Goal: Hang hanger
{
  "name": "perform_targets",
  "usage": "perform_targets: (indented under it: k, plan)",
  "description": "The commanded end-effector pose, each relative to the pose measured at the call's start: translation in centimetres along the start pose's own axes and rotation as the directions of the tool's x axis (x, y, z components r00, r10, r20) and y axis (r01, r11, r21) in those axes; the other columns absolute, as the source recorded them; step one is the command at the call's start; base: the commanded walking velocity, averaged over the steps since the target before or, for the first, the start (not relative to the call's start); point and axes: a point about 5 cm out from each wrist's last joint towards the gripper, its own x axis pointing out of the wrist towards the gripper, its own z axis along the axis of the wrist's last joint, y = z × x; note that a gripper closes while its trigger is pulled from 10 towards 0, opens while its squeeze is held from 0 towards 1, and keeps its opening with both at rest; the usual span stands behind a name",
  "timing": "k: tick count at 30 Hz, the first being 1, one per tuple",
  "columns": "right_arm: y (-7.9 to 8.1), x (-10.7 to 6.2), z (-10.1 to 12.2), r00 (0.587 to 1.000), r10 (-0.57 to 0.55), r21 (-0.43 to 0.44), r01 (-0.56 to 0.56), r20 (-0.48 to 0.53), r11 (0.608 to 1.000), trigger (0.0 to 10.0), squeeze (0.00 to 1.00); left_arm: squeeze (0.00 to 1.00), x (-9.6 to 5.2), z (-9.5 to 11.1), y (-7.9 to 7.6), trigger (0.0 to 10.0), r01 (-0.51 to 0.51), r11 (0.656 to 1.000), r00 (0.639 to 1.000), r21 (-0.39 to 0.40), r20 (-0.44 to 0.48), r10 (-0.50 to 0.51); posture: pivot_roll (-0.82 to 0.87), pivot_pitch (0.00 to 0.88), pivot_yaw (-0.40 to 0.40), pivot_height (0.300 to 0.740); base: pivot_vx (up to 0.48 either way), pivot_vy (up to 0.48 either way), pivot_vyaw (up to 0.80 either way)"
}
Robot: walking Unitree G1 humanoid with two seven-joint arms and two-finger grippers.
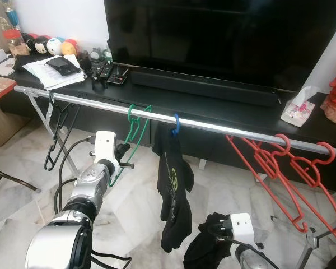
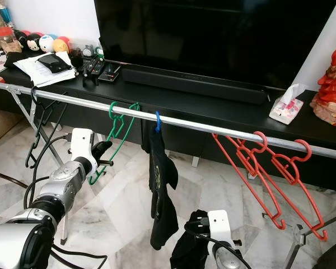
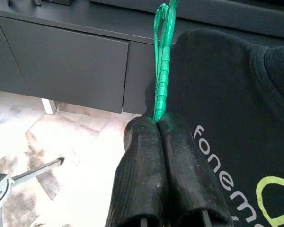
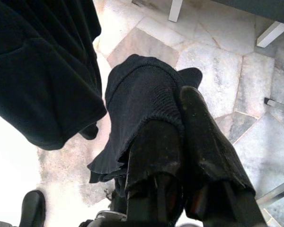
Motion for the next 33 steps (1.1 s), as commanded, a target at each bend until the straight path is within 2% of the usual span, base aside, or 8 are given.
perform_targets:
  k: [1,17,18,19,20,21,22,33]
  plan:
    - [-0.1,0.0,0.3,1.000,-0.003,-0.006,0.003,0.013,1.000,10.0,0.00,0.00,0.1,0.0,-0.2,0.0,-0.005,1.000,1.000,-0.005,0.009,0.005,-0.09,0.000,-0.046,0.740,0.000,0.000,0.00]
    - [-0.6,0.0,0.1,1.000,-0.023,-0.001,0.023,0.004,1.000,10.0,0.00,0.00,-0.6,0.7,0.3,0.0,-0.053,0.999,0.990,-0.012,0.131,0.054,-0.08,0.000,-0.044,0.740,0.000,0.000,0.00]
    - [-0.6,0.0,0.2,1.000,-0.023,0.000,0.023,0.007,1.000,10.0,0.00,0.00,-0.8,0.5,0.2,2.4,-0.046,0.999,0.989,0.006,0.141,0.044,-0.08,0.000,-0.044,0.740,0.000,0.000,0.00]
    - [-0.5,0.0,0.2,1.000,-0.024,0.001,0.024,0.009,1.000,10.0,0.00,0.00,-1.0,0.3,0.1,7.9,-0.034,0.999,0.989,0.022,0.147,0.031,-0.08,0.000,-0.043,0.740,0.000,0.000,0.00]
    - [-0.5,0.0,0.2,1.000,-0.024,0.001,0.024,0.010,1.000,10.0,0.00,0.00,-1.2,0.0,0.0,8.8,-0.021,0.999,0.989,0.036,0.149,0.015,-0.08,0.000,-0.041,0.740,0.000,0.000,0.00]
    - [-0.5,0.0,0.2,1.000,-0.025,0.002,0.025,0.010,1.000,10.0,0.00,0.00,-1.3,-0.1,0.0,8.8,-0.016,0.999,0.989,0.042,0.149,0.009,-0.08,0.000,-0.041,0.740,0.000,0.000,0.00]
    - [-0.5,0.0,0.2,1.000,-0.025,0.002,0.025,0.011,1.000,10.0,0.00,0.00,-1.5,-0.2,-0.1,10.0,-0.010,0.999,0.989,0.052,0.148,0.002,-0.08,0.000,-0.041,0.740,0.000,0.000,0.00]
    - [-1.0,-0.1,0.0,0.999,-0.038,0.005,0.038,0.004,0.999,10.0,0.00,0.00,-5.2,-4.7,1.3,10.0,0.008,0.983,0.999,0.186,0.046,-0.017,-0.08,0.000,-0.039,0.740,0.000,0.000,0.00]
